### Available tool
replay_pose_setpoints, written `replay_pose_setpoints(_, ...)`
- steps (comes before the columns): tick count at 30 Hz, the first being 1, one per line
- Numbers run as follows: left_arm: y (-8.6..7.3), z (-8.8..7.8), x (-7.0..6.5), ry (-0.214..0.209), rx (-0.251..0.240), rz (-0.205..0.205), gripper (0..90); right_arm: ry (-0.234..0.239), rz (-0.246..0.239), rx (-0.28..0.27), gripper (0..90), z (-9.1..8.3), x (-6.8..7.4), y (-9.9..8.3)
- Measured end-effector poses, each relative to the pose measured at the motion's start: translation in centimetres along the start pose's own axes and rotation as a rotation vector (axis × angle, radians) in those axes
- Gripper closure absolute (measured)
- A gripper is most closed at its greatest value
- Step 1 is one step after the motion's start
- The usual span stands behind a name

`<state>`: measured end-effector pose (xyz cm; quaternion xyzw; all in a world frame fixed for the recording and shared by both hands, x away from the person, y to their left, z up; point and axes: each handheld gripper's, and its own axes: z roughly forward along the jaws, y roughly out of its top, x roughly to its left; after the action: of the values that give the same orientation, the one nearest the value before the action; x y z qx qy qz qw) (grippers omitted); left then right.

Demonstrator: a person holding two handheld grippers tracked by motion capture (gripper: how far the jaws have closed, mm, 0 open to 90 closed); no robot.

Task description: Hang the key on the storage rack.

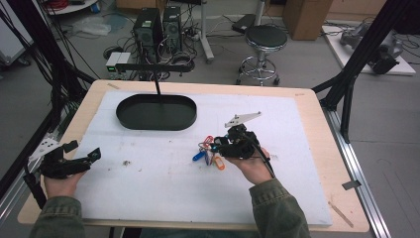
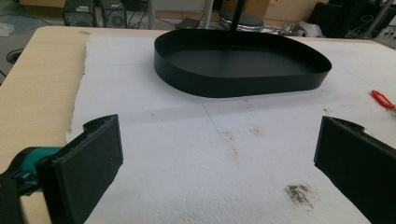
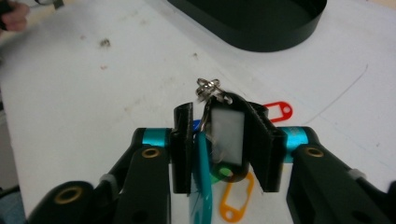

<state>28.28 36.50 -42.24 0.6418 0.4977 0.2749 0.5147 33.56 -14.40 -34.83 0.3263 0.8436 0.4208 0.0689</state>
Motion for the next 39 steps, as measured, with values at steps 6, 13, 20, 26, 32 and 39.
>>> replay_pose_setpoints(6,0.0,0.0,0.0,-0.002,-0.002,-0.003,1.7,-0.015,0.003,-0.026,72.8,-0.3,-0.2,0.9)
replay_pose_setpoints(13,0.0,0.0,0.0,-0.002,-0.004,-0.004,1.7,-0.014,-0.011,-0.045,72.8,-0.3,-0.1,2.4)
replay_pose_setpoints(20,0.0,0.0,0.0,-0.003,-0.005,-0.005,1.7,-0.009,-0.033,-0.060,72.8,-0.4,0.0,4.5)
replay_pose_setpoints(26,0.0,0.0,0.1,-0.004,-0.006,-0.006,1.7,0.006,-0.034,-0.071,72.8,-0.4,0.0,5.9)
replay_pose_setpoints(32,0.0,0.0,0.1,-0.004,-0.007,-0.008,1.7,0.019,-0.031,-0.092,72.8,-0.2,-0.1,7.3)
replay_pose_setpoints(39,0.0,0.0,0.1,-0.006,-0.007,-0.008,1.7,0.025,-0.031,-0.108,72.8,-0.3,-0.2,9.3)
